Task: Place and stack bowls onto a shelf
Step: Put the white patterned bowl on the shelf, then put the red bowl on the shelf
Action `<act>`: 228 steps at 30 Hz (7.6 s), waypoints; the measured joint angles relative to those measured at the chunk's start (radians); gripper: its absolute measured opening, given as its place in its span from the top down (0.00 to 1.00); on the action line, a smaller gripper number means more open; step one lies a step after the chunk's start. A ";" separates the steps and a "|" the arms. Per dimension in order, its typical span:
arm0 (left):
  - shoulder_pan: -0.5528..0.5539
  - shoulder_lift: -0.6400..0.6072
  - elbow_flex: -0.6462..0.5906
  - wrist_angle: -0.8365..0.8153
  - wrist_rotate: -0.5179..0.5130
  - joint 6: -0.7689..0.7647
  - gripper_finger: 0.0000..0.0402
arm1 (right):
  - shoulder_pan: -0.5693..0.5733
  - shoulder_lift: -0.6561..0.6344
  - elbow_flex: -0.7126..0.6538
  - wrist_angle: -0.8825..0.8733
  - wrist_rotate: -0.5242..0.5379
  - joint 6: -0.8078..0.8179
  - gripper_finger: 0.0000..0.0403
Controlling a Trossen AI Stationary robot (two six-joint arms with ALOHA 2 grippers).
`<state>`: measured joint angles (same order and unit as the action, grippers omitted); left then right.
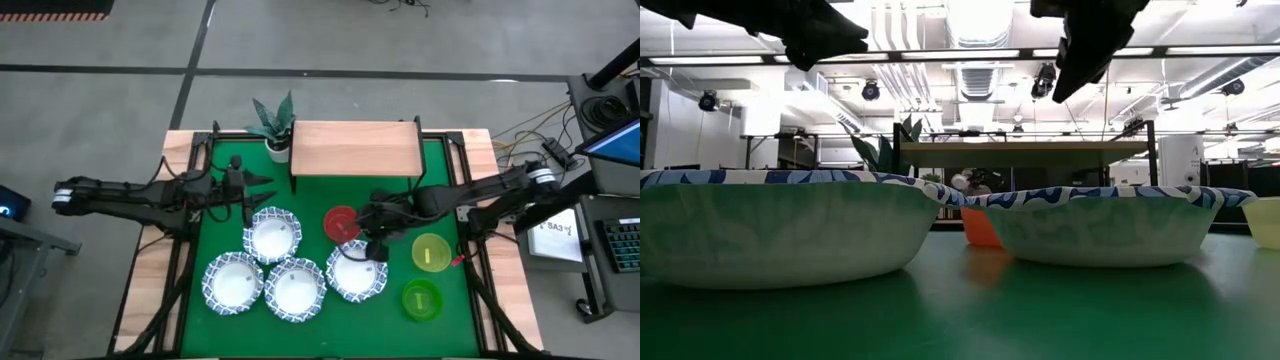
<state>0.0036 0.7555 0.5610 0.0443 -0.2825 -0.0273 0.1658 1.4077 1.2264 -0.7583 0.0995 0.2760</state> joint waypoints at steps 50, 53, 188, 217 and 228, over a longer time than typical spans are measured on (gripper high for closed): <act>-0.001 -0.024 -0.001 -0.011 -0.119 -0.090 0.63 | 0.026 0.321 0.005 -0.056 0.011 0.030 0.97; -0.001 -0.022 -0.005 -0.012 -0.119 -0.121 0.63 | 0.018 0.294 0.005 -0.060 -0.040 0.018 0.97; -0.001 0.087 -0.001 0.068 -0.118 -0.060 0.63 | -0.123 0.102 0.078 0.083 -0.216 -0.172 0.88; -0.001 0.087 0.000 0.070 -0.118 -0.059 0.63 | -0.016 0.454 0.120 0.140 0.059 -0.146 0.69; -0.001 0.092 -0.007 0.061 -0.118 -0.060 0.63 | -0.019 0.454 0.124 0.114 0.024 -0.151 0.97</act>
<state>0.0025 0.8471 0.5541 0.1048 -0.4007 -0.0872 0.1472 1.8615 1.3507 -0.6445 0.1233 0.1253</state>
